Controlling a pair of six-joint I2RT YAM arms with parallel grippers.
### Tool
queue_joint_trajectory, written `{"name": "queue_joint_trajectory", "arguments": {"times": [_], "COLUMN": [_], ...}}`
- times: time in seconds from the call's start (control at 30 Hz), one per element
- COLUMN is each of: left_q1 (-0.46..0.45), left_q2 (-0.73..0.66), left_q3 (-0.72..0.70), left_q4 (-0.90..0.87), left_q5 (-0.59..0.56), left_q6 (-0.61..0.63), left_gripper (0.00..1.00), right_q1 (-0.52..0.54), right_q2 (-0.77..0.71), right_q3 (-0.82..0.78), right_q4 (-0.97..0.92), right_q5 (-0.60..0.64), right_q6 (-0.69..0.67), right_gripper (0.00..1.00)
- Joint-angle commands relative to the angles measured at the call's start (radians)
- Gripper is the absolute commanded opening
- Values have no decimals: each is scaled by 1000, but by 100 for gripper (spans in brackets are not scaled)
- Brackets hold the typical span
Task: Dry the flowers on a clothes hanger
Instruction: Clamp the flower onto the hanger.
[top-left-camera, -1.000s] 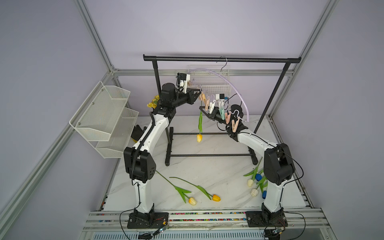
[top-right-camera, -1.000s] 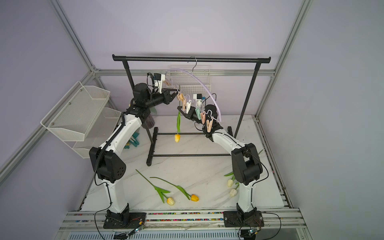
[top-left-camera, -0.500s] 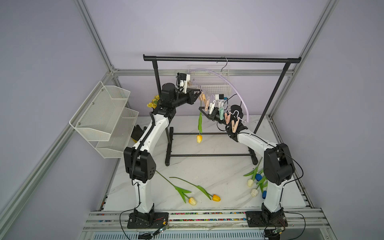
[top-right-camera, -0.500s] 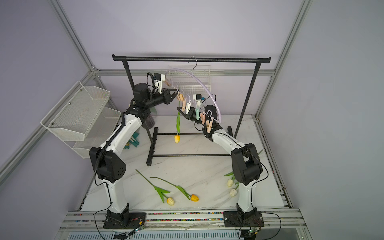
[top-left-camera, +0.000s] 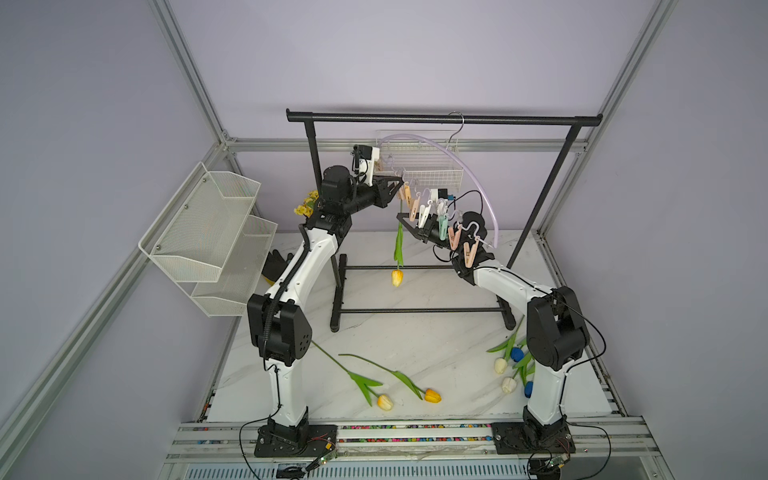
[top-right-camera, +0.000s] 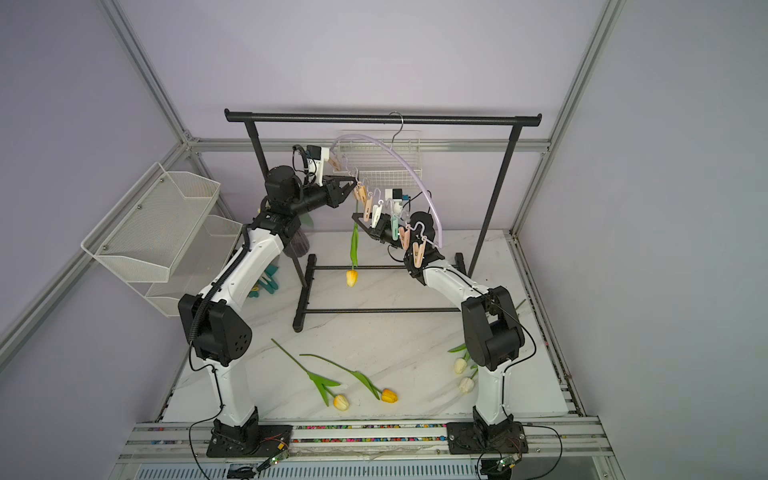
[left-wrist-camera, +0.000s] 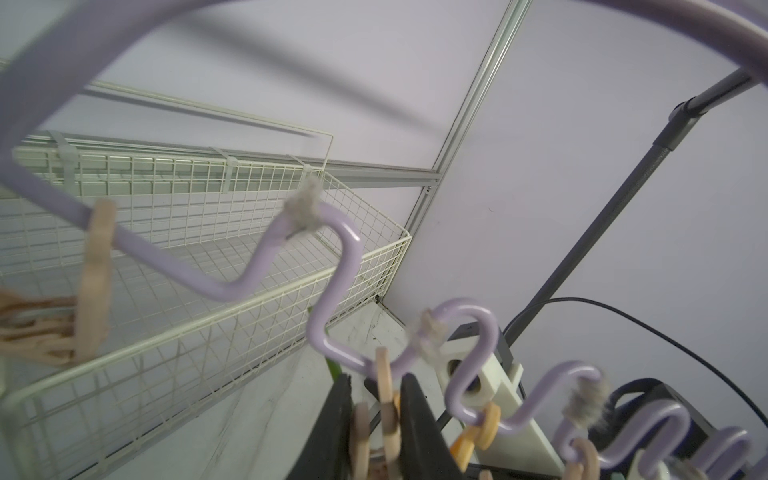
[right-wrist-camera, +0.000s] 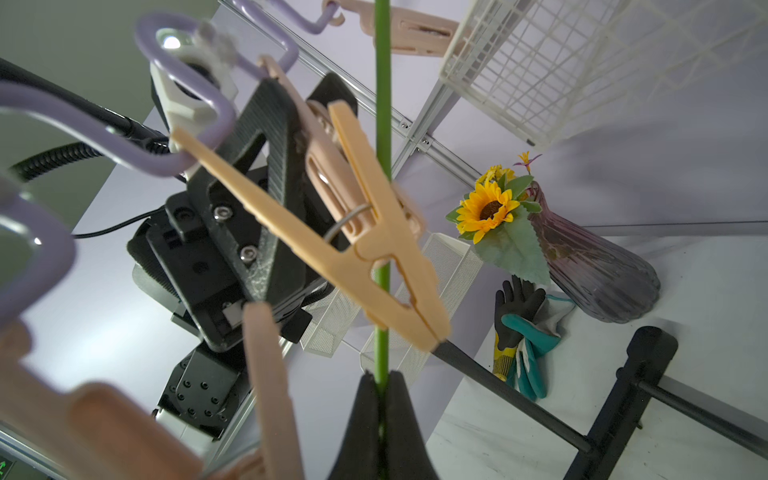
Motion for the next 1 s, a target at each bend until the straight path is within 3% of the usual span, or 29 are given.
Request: {"name": "queue_joint_trajectory", "arguments": {"times": [0.0, 0.27, 0.6, 0.97], "left_q1": [2, 2, 3, 3], "left_q2": [-19, -45, -94, -218], "left_q3": [-21, -55, -89, -197], "left_q4": [48, 47, 42, 32], "left_q5": [3, -6, -24, -45], "left_q6": [-6, 7, 25, 59], "left_gripper": [30, 45, 75, 84], "right_q1": [8, 7, 6, -10], "right_q2": [7, 18, 6, -13], "right_q3": [1, 7, -5, -39], "right_q4": [71, 52, -35, -111], "right_q5": [12, 24, 29, 53], "right_q6": [19, -1, -104, -249], "right_gripper": [0, 0, 0, 29]}}
